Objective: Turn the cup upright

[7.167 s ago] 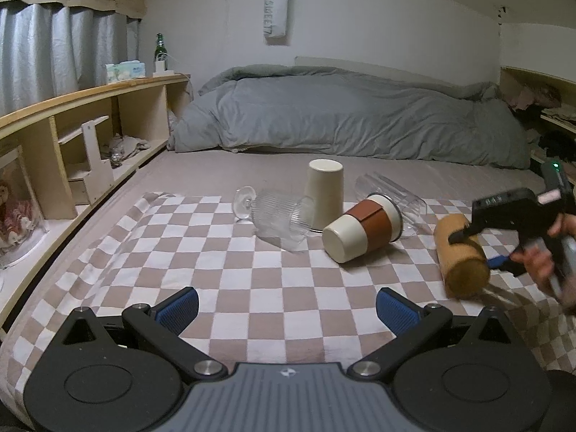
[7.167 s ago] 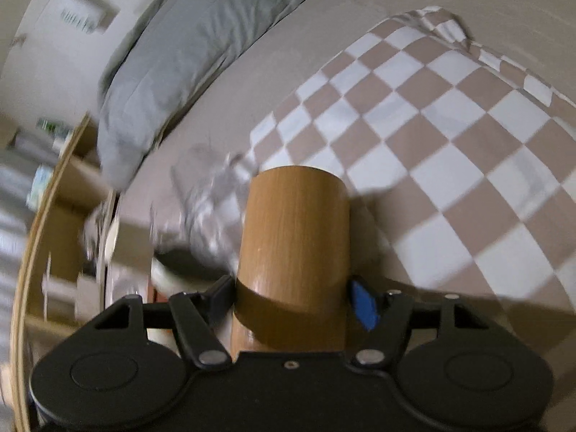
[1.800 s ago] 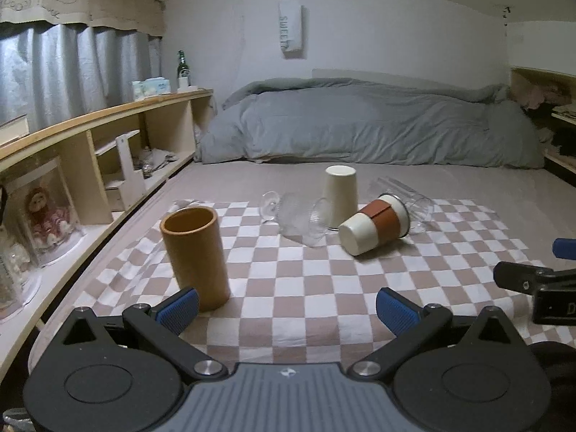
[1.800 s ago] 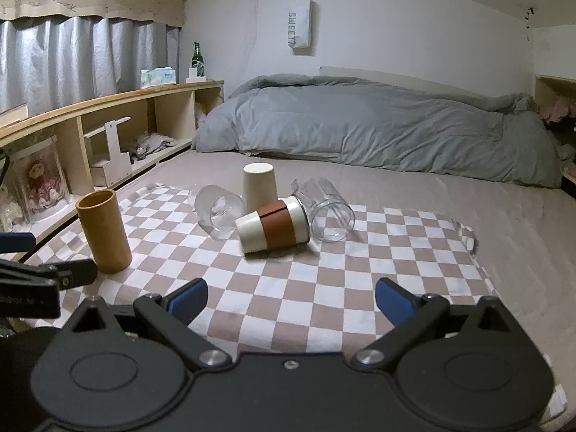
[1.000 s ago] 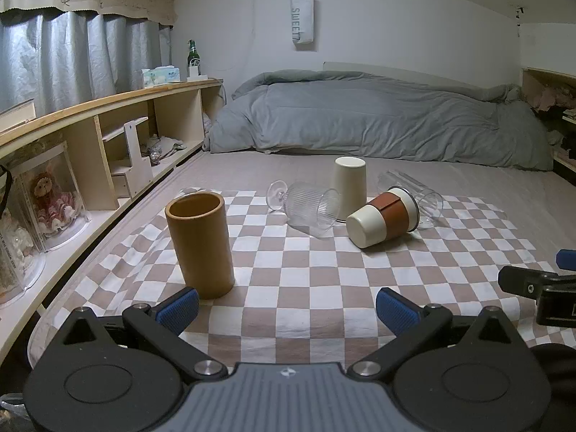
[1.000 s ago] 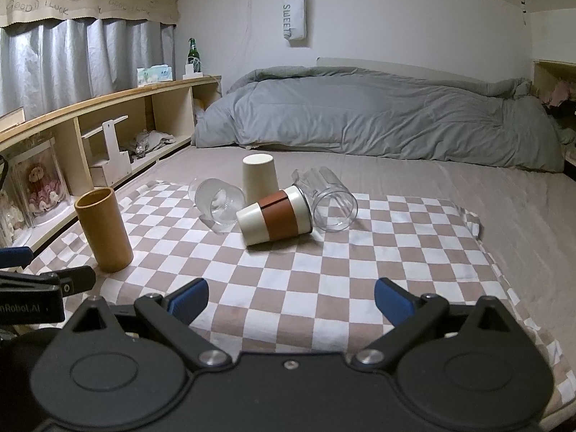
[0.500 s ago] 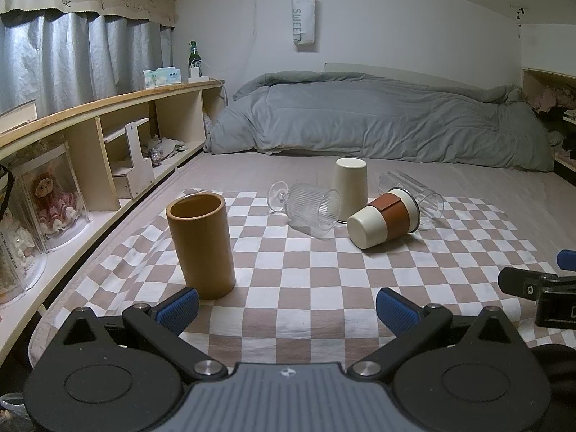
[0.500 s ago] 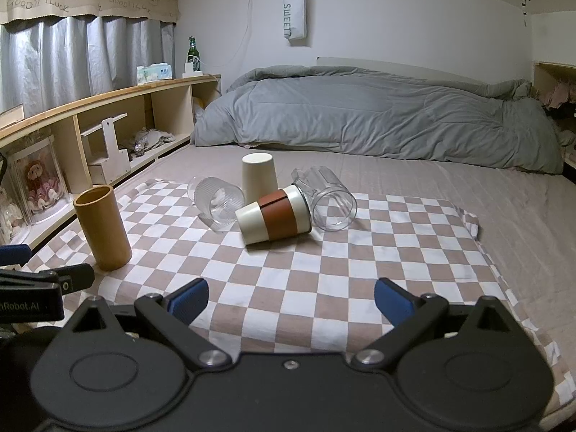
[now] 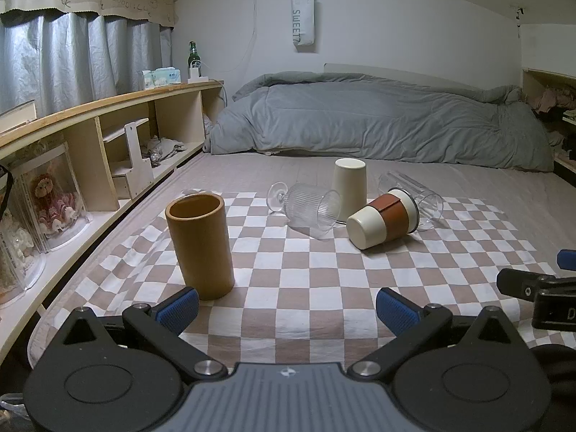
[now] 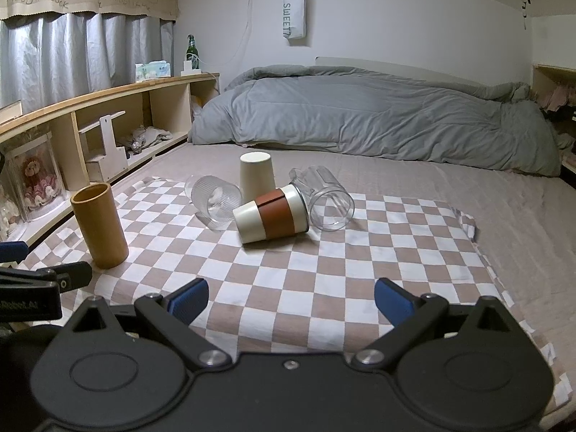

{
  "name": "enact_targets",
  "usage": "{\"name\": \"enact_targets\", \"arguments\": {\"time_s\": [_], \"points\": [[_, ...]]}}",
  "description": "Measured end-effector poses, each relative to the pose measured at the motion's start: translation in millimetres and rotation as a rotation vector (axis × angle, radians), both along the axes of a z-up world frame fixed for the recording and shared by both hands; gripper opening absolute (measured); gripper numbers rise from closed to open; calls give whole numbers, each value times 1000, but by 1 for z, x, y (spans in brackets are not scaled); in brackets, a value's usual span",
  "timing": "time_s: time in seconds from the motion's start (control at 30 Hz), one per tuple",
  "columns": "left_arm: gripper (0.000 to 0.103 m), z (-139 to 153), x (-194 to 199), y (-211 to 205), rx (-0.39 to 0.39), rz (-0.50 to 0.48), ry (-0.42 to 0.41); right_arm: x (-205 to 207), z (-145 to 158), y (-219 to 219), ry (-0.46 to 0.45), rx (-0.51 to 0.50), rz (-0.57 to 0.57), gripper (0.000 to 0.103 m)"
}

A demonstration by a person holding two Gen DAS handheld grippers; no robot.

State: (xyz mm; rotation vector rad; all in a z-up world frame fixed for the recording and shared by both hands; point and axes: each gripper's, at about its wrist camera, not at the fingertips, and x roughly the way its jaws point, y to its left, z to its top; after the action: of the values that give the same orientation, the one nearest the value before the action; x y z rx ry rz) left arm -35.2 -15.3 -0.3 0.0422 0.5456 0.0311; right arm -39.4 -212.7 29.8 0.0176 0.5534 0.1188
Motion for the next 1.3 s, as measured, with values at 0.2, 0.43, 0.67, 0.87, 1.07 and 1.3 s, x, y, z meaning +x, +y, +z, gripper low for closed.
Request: {"name": "enact_targets", "arguments": {"time_s": [0.2, 0.43, 0.67, 0.87, 1.07, 1.3], "points": [[103, 1, 0, 0, -1, 0, 1, 0, -1, -1, -4, -8, 8, 100], [103, 1, 0, 0, -2, 0, 1, -1, -2, -2, -4, -13, 9, 100], [103, 1, 1, -1, -1, 2, -1, 0, -1, -1, -3, -13, 10, 100], [103, 1, 1, -1, -2, 4, -1, 0, -1, -1, -3, -14, 10, 100], [103, 0, 1, -2, 1, 5, -2, 0, -1, -2, -2, -19, 10, 100], [103, -2, 0, -6, -4, -2, -5, -3, -1, -4, -3, -12, 7, 101]]}}
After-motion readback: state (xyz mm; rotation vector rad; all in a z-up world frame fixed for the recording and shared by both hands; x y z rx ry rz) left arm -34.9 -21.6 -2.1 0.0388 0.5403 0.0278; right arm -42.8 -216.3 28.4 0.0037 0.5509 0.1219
